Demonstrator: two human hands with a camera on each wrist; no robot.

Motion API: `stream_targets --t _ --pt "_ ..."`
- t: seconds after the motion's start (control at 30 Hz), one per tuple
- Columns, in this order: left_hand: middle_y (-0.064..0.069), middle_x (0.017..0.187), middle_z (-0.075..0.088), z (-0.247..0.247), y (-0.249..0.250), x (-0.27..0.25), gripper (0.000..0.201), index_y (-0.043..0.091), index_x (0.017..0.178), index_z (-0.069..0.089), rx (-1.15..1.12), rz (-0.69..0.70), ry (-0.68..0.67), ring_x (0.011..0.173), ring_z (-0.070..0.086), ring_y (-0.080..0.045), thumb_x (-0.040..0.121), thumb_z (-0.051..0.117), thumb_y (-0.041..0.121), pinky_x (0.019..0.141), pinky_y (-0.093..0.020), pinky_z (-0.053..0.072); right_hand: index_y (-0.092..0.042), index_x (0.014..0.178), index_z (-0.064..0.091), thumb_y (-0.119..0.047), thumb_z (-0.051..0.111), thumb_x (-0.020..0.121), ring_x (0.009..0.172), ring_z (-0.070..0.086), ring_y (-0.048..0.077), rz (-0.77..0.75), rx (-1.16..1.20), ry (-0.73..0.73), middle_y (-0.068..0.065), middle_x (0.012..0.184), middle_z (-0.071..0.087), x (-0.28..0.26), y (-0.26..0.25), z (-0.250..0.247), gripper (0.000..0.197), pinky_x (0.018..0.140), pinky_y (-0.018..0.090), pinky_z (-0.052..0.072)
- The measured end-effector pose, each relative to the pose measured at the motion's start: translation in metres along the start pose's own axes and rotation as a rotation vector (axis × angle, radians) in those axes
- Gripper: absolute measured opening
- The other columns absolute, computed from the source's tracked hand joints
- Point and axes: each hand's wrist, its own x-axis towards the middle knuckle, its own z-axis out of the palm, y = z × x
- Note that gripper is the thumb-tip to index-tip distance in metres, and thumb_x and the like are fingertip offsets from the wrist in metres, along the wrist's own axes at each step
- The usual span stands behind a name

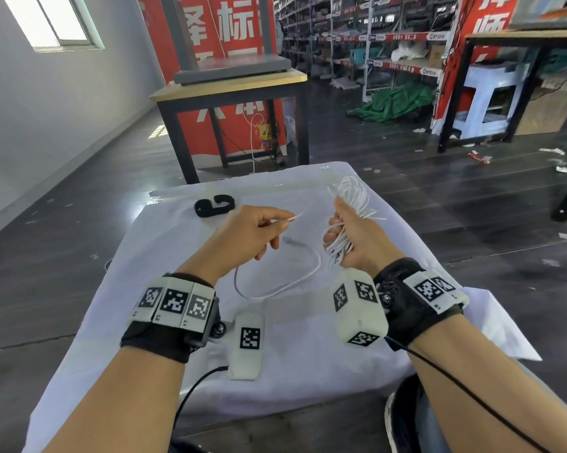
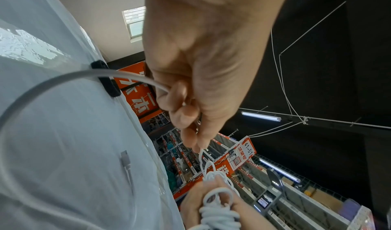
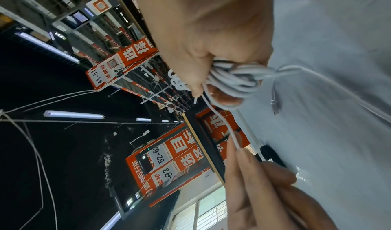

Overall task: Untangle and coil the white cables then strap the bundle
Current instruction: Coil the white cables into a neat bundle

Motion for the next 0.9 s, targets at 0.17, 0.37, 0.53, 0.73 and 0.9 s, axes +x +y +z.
stream_targets --t 0.17,0.37,0.53,0.73,0.9 --pt "0.005 0.072 0.065 0.011 0.005 0.0 0.025 0.032 0.119 0.066 0.074 0.04 -0.02 0.042 0.044 -0.005 0.097 0.054 0.03 0.051 -0.013 0.043 -0.006 0.099 0.052 -0.032 0.053 0.097 0.072 0.065 0.027 0.085 0.085 -0.028 0.013 0.092 0.063 0.001 0.001 0.003 0.027 0.052 0.04 0.059" --pt "0.009 0.072 0.063 0.023 0.007 0.001 0.026 0.039 0.118 0.067 0.141 0.07 -0.088 0.043 0.047 -0.007 0.097 0.053 0.034 0.052 -0.011 0.043 -0.004 0.122 0.05 -0.044 0.037 0.1 0.075 0.07 0.029 0.14 -0.072 -0.215 0.01 0.088 0.072 0.008 0.008 0.005 0.048 0.065 0.036 0.06" --pt "0.012 0.082 0.064 0.02 0.009 -0.003 0.038 0.048 0.133 0.048 0.213 0.028 -0.291 0.049 0.055 -0.004 0.098 0.051 0.033 0.061 -0.01 0.041 -0.006 0.079 0.047 -0.033 0.045 0.1 0.054 0.069 0.023 0.025 0.121 -0.073 0.01 0.059 0.068 -0.001 0.0 0.002 0.035 0.054 0.033 0.058" --pt "0.008 0.071 0.065 -0.003 0.009 -0.007 0.019 0.023 0.109 0.071 -0.067 -0.078 -0.365 0.051 0.048 -0.008 0.092 0.062 0.023 0.052 -0.017 0.039 -0.011 0.069 0.042 -0.026 0.046 0.101 0.031 0.039 0.011 -0.289 0.169 0.226 -0.001 0.045 0.04 0.006 -0.018 -0.012 0.035 0.039 0.02 0.036" --pt "0.004 0.066 0.06 -0.02 0.016 -0.015 0.017 0.017 0.101 0.075 -0.236 -0.044 -0.403 0.048 0.041 -0.007 0.089 0.063 0.021 0.048 -0.015 0.033 -0.017 0.076 0.051 -0.027 0.051 0.098 0.037 0.033 0.008 -0.401 -0.104 0.257 -0.002 0.057 0.043 -0.002 -0.02 -0.007 0.024 0.04 0.021 0.03"
